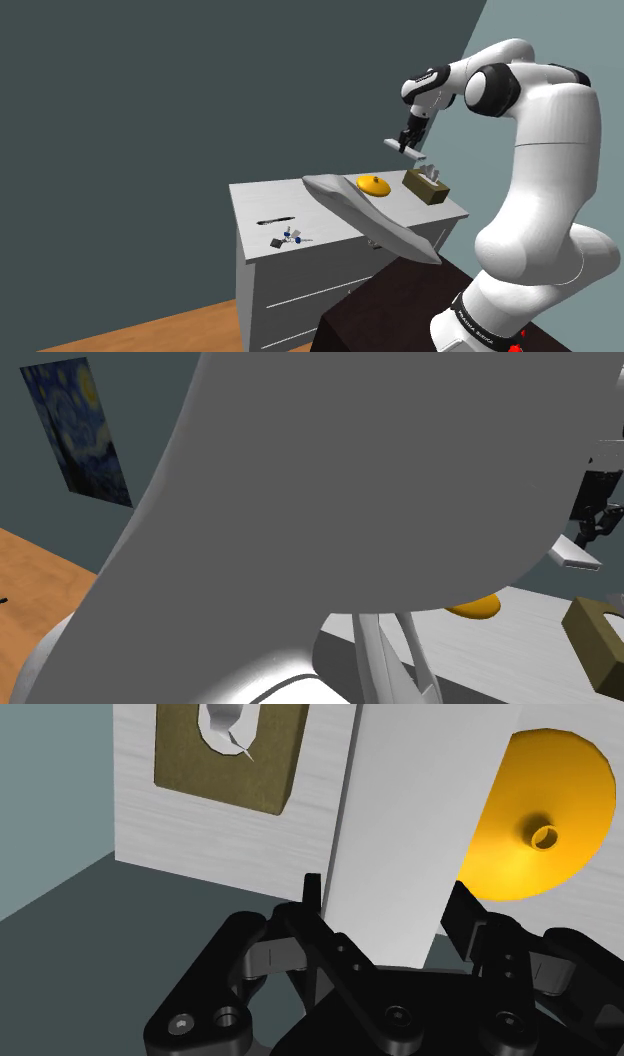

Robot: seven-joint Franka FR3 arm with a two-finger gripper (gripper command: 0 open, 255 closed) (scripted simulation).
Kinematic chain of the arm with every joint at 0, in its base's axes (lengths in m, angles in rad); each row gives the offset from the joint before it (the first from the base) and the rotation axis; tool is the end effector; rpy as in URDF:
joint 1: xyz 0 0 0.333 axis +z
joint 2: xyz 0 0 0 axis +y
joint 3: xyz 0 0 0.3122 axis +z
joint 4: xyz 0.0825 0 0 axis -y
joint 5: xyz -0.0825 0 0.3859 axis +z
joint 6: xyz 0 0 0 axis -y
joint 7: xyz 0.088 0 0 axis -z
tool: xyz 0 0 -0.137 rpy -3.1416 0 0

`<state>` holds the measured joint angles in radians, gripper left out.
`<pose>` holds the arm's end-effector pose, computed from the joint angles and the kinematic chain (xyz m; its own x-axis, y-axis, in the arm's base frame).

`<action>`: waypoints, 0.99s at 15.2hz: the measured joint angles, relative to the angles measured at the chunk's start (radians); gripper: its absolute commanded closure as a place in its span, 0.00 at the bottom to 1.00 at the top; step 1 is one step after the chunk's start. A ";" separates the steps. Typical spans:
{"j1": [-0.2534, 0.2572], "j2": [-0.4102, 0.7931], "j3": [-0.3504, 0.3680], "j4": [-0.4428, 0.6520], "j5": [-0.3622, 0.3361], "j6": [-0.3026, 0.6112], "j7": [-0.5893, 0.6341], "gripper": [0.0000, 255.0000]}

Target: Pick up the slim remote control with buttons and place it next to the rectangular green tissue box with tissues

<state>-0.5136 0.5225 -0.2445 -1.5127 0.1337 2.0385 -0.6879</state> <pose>0.5293 -0.4552 0.3349 0.9952 -0.0965 0.0149 -0.0967 -0.9952 0.0131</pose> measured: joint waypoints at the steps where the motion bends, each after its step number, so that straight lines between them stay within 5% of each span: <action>1: 0.000 0.003 0.001 -0.011 0.001 0.013 -0.001 1.00; 15: -0.006 0.081 0.014 -0.080 0.024 0.159 -0.016 1.00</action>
<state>-0.5200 0.6038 -0.2301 -1.5926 0.1579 2.1977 -0.7040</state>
